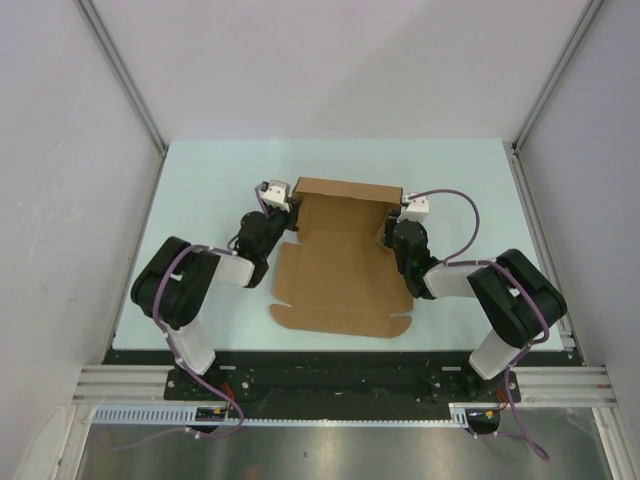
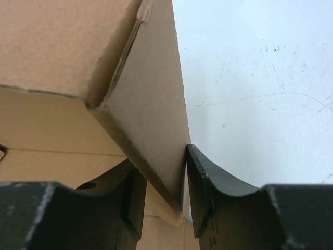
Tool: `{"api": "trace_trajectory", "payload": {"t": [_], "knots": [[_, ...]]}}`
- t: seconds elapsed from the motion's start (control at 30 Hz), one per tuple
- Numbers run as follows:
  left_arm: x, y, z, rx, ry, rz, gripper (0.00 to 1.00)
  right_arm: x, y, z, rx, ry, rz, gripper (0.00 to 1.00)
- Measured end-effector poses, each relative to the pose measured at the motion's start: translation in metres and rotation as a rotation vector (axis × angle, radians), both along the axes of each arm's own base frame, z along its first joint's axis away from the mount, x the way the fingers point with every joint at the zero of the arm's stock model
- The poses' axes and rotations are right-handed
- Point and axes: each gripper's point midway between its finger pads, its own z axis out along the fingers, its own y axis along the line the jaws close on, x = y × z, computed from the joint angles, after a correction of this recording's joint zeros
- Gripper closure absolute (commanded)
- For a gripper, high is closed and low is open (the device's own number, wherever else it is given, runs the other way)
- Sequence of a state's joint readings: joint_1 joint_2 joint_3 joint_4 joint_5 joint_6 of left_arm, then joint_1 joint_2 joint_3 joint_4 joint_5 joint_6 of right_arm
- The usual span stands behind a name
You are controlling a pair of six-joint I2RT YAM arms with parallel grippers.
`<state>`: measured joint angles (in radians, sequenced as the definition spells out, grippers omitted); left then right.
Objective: Fold the paper box
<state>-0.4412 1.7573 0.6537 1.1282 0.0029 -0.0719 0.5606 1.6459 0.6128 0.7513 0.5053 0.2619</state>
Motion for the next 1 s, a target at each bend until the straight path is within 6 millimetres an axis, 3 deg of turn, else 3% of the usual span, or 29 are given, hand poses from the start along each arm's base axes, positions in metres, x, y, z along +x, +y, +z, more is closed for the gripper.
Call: {"api": "trace_trajectory", "payload": {"t": [0.03,0.17,0.27,0.6,1.0], "knots": [[0.0,0.0,0.0,0.0,0.0,0.0,0.99,0.0,0.0,0.0,-0.001,-0.001,-0.002,0.76],[-0.001,0.001,0.0,-0.001,0.003,0.001,0.99,0.001,-0.002,0.0,0.002,0.0,-0.002,0.46],[-0.002,0.0,0.0,-0.005,0.005,0.0,0.99,0.001,0.002,-0.001,0.014,0.007,0.022,0.4],[-0.004,-0.003,0.0,-0.008,0.011,-0.004,1.0,-0.009,0.01,-0.019,0.005,0.091,0.093,0.33],[-0.004,-0.001,0.0,-0.007,0.022,0.013,1.0,-0.028,0.015,-0.017,-0.01,0.154,0.174,0.31]]}}
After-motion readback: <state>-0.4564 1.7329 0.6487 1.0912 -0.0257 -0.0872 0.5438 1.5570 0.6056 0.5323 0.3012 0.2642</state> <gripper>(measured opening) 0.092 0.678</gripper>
